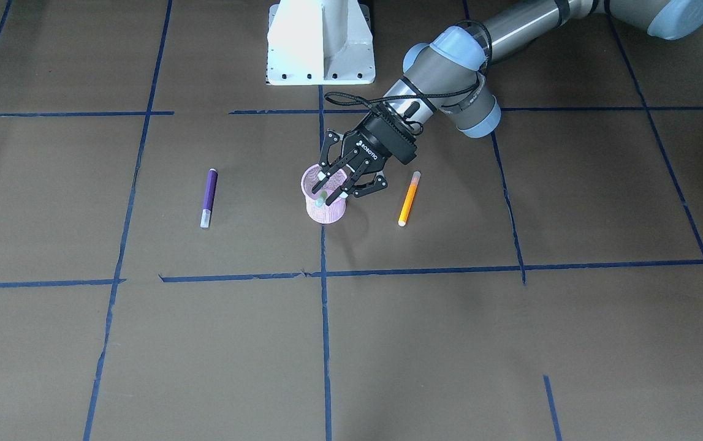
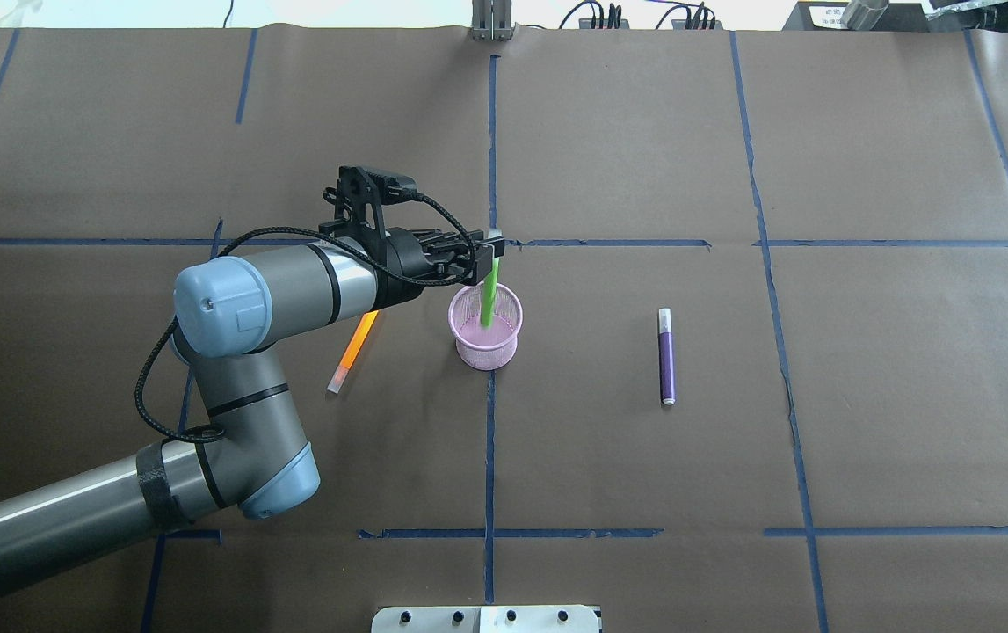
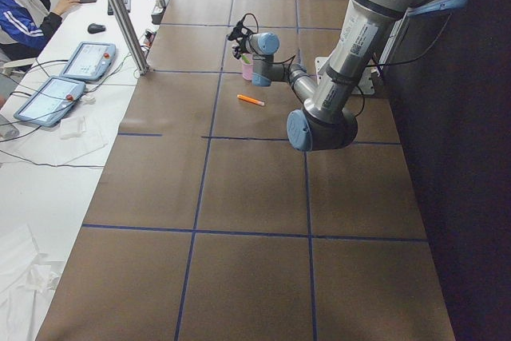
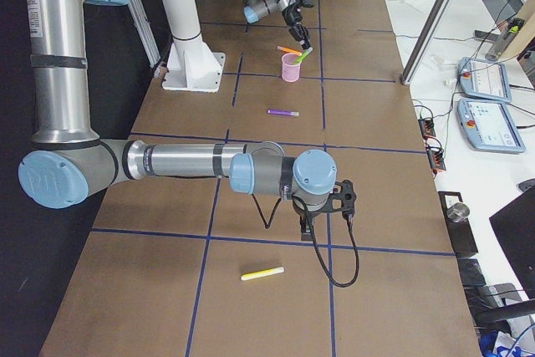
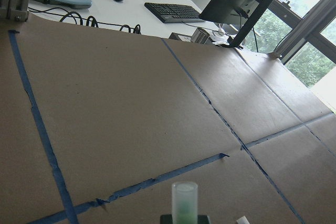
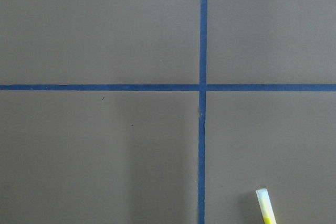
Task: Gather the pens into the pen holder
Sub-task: 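Lower the green highlighter into the pen cup and open the left gripper, then withdraw the left gripper away from the pen cup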
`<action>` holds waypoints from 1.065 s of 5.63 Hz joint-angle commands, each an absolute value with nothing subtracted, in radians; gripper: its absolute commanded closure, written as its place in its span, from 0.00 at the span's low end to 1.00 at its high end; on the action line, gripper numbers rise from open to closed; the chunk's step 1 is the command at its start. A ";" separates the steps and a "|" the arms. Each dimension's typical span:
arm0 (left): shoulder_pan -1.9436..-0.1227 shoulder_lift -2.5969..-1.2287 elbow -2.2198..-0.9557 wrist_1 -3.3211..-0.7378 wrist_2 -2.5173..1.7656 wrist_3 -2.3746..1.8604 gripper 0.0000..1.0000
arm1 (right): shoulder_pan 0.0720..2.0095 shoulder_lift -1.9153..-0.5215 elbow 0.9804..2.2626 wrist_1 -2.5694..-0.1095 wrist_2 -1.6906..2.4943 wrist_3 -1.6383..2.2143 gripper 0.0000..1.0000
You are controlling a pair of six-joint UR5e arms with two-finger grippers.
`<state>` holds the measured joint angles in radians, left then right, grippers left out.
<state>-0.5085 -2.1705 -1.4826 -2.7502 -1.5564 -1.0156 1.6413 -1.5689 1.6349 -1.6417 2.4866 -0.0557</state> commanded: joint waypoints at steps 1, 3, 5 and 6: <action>-0.518 -2.169 -1.492 -2.743 -1.560 -1.017 0.00 | 1.641 -1.563 1.637 -1.641 2.487 -0.055 0.00; -0.581 -2.102 -1.645 -2.455 -1.622 -1.014 0.00 | 1.641 -1.562 1.641 -1.640 2.487 -0.069 0.00; -0.771 -1.995 -1.845 -2.186 -1.939 -1.002 0.00 | 1.634 -1.569 1.632 -1.564 2.406 -0.080 0.00; -0.869 -1.952 -1.911 -2.049 -2.082 -0.921 0.00 | 1.614 -1.592 1.620 -1.551 2.379 -0.083 0.00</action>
<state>-0.7807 -1.9967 -1.8429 -2.1732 -1.9489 -0.9758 1.6286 -1.5758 1.6300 -1.5728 2.4099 -0.0808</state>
